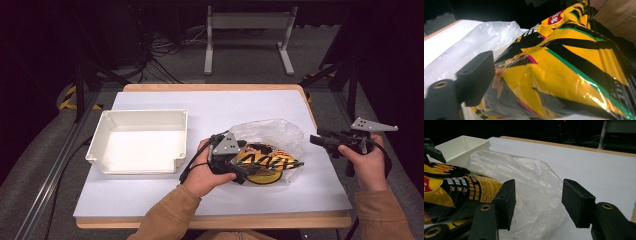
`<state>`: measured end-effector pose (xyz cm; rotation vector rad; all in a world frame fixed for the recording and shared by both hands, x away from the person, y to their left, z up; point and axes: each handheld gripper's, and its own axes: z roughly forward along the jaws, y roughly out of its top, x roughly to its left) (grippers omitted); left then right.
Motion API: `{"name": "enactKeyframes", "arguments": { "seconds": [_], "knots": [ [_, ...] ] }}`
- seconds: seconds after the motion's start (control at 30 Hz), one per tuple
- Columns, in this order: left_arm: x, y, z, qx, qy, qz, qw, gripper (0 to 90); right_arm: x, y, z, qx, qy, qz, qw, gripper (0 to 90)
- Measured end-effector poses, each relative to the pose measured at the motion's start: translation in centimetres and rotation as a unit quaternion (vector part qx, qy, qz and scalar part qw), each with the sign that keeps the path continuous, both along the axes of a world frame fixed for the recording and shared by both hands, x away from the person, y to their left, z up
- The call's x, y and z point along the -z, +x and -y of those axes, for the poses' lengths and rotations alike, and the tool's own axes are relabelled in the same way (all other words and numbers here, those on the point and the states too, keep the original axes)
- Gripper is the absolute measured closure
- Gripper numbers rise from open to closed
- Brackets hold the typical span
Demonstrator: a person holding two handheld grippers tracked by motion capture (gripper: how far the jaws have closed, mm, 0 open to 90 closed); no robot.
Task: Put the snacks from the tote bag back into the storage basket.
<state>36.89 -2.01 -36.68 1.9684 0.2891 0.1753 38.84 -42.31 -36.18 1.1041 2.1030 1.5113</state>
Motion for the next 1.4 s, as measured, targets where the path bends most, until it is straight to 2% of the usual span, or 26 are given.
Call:
{"name": "enactKeyframes", "arguments": {
  "seconds": [0.13, 0.23, 0.27, 0.33, 0.37, 0.43, 0.53, 0.7, 0.87, 1.0, 1.17, 1.4],
  "knots": [
    [0.2, 0.2, 0.1, -0.003, 0.009, 0.015, 0.9998, 22.5, 0.0, 0.0, -0.1, -0.001, -0.001, -0.001, 1.0, 45.4],
    [0.2, 0.4, 0.0, -0.006, 0.004, 0.021, 0.9998, 30.4, 0.0, 0.0, -0.2, -0.003, -0.001, 0.001, 1.0, 45.4],
    [0.2, 0.4, 0.0, -0.005, 0.0, 0.019, 0.9998, 30.4, 0.0, 0.0, -0.2, -0.003, -0.001, -0.001, 1.0, 45.4],
    [0.2, 0.5, 0.0, -0.005, -0.001, 0.019, 0.9998, 37.2, 0.1, 0.0, -0.3, -0.003, -0.003, -0.002, 1.0, 45.4],
    [0.2, 0.7, -0.1, -0.005, 0.003, 0.022, 0.9997, 45.6, 0.1, 0.0, -0.3, -0.004, -0.004, -0.001, 1.0, 45.4],
    [0.2, 0.9, -0.2, -0.004, 0.002, 0.023, 0.9997, 48.6, 0.1, 0.0, -0.3, -0.004, -0.004, -0.001, 1.0, 45.4],
    [0.2, 1.2, -0.2, -0.008, -0.003, 0.022, 0.9997, 58.3, 0.2, 0.1, -0.4, -0.004, -0.003, -0.002, 1.0, 45.4],
    [-0.1, 1.4, 0.1, -0.019, 0.015, 0.043, 0.9988, 71.5, 0.2, 0.1, -0.4, -0.005, -0.003, -0.002, 1.0, 45.4],
    [-0.5, 1.9, 0.3, -0.037, 0.006, 0.048, 0.9981, 76.9, 0.2, 0.0, -0.3, -0.005, -0.003, -0.003, 1.0, 45.4],
    [-0.5, 2.5, 0.2, -0.047, -0.013, 0.031, 0.9983, 78.7, 0.2, 0.0, -0.3, -0.005, -0.002, -0.002, 1.0, 45.4],
    [-1.1, 3.2, -0.1, -0.045, -0.027, 0.016, 0.9985, 81.5, 0.2, 0.0, -0.2, -0.005, -0.003, -0.002, 1.0, 45.3],
    [-2.2, 3.2, -0.1, -0.038, -0.018, 0.013, 0.999, 82.4, 0.3, 0.1, -0.3, -0.01, 0.0, -0.003, 0.9999, 45.7]
  ]
}}
